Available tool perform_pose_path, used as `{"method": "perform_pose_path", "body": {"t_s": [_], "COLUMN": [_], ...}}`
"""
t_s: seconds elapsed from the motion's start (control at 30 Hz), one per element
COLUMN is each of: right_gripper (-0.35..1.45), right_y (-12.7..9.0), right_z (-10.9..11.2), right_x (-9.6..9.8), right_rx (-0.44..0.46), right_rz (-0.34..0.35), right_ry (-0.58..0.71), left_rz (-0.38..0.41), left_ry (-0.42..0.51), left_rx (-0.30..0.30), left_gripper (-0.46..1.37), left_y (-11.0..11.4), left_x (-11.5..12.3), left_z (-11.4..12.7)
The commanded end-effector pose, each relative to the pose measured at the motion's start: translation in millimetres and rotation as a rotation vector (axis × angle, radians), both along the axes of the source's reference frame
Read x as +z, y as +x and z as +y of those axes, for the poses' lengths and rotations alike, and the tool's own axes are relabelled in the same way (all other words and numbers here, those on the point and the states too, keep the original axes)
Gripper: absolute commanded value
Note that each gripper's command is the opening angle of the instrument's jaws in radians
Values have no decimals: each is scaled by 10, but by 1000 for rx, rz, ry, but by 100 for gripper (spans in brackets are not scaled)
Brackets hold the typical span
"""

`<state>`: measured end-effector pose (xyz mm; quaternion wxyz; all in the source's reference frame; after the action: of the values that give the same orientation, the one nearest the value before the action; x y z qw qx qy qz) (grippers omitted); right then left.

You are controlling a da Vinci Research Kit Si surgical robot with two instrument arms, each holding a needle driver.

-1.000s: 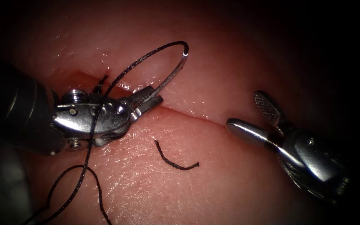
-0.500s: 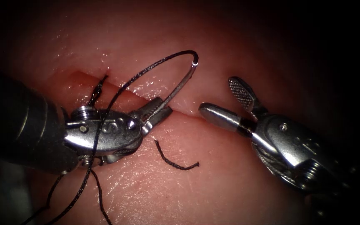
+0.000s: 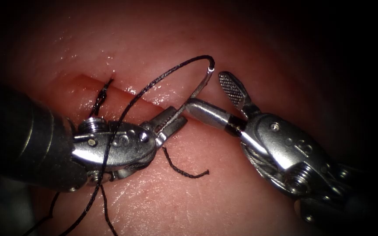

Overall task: Wound Closure
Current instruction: Pass the needle from the left to the right gripper

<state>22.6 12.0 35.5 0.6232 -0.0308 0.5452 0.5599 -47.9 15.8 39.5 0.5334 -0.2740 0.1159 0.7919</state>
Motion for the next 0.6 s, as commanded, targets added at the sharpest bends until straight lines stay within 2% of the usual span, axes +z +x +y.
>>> {"method": "perform_pose_path", "body": {"t_s": [0.03,0.17,0.3,0.6], "right_gripper": [119,117,107,102], "right_y": [0,2,6,17], "right_z": [0,0,0,0], "right_x": [0,0,0,4], "right_rx": [-5,1,14,21], "right_rz": [4,9,23,33], "right_ry": [-1,0,15,16], "left_rz": [-6,-7,-13,-21], "left_ry": [2,2,2,-4], "left_rx": [4,5,6,0], "left_gripper": [-35,-35,-35,-35], "left_y": [0,-1,-4,-8], "left_x": [0,-2,-4,-9], "left_z": [0,-1,-1,1]}}
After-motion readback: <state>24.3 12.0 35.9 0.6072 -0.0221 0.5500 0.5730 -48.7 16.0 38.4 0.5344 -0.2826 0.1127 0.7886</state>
